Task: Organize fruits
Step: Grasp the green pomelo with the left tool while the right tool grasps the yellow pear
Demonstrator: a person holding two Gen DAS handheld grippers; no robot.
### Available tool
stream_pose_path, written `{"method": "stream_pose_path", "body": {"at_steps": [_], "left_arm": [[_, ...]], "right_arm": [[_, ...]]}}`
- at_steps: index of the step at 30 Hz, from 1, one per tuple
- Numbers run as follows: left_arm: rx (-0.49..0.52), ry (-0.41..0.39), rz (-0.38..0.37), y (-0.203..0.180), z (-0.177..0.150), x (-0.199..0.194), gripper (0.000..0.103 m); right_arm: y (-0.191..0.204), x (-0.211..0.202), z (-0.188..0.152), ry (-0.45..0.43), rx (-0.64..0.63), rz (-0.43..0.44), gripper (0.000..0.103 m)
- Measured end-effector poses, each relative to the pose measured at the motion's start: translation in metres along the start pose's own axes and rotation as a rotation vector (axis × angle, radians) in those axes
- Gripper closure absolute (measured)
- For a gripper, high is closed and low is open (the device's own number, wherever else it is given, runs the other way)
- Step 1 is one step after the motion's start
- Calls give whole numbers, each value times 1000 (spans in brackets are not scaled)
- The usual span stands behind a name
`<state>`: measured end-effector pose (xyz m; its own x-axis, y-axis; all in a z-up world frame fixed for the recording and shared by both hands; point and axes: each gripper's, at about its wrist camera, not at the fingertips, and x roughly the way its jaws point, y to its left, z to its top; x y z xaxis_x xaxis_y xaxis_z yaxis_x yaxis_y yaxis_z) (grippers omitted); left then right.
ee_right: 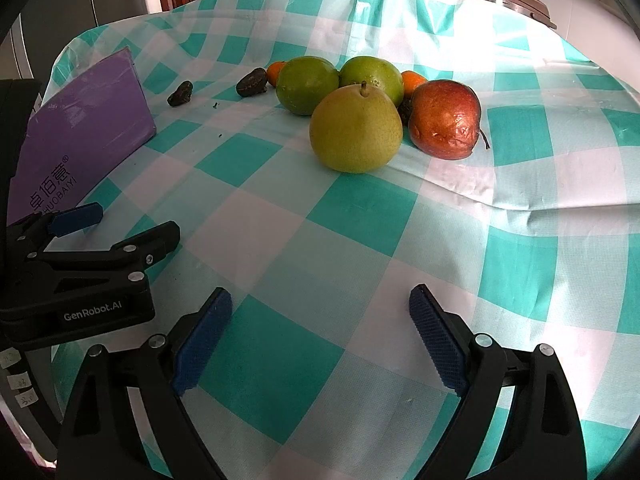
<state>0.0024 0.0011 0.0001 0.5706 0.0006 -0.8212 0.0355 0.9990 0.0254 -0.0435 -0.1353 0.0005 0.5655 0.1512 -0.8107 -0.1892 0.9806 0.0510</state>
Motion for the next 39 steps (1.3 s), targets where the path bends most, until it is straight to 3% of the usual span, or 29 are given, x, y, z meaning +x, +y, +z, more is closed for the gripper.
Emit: {"method": "stream_pose_path", "body": {"at_steps": [16, 21, 26, 33, 39], "left_arm": [[-19, 14, 12, -1, 5, 2, 1], [66, 66, -44, 18, 24, 13, 1], [161, 37, -105, 35, 26, 19, 1], [226, 22, -156, 29, 27, 21, 1], [236, 20, -165, 13, 52, 39, 1]], "right_arm": [[2, 2, 3, 3, 23, -21, 15], [5, 11, 20, 52, 97, -64, 15], [-10, 28, 53, 28, 306, -86, 25], [-9, 64, 96, 39, 298, -175, 39], [-24, 50, 83, 36, 317, -171, 43]]}}
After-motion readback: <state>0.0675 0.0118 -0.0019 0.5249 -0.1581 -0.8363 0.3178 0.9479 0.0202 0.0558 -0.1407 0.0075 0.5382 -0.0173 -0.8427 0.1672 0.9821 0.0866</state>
